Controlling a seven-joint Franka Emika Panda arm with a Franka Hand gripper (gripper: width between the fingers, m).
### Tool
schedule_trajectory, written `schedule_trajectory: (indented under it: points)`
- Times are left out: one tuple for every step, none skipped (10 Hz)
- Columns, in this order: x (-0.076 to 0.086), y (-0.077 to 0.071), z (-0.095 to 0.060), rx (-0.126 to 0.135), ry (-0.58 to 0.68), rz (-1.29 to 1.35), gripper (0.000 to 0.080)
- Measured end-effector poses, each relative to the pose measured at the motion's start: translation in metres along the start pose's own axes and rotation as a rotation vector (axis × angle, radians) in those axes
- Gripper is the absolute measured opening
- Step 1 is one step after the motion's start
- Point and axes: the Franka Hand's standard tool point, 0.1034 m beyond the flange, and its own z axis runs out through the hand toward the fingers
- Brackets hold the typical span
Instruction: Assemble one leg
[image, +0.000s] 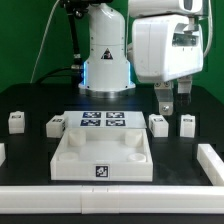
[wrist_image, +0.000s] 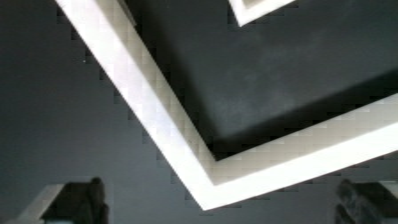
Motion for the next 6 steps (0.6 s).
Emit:
schedule_trajectory:
  points:
    - [-0.0001,-0.0001,0.0001,0.003,0.005,0.010,0.0650]
    - [-0.0002,-0.0001,0.0001,0.004,0.005,0.010,0.0650]
    - [-0.0003,-0.0001,0.0002,0.004,0.005,0.009,0.0650]
    - [-0.0004,0.0000,0.0002,0.003,0.004,0.009,0.0650]
    - [-0.0004,0.0000,0.0002,0.003,0.004,0.010,0.0650]
    - [-0.0025,-0.0002,0.0002,0.002,-0.002,-0.043,0.0650]
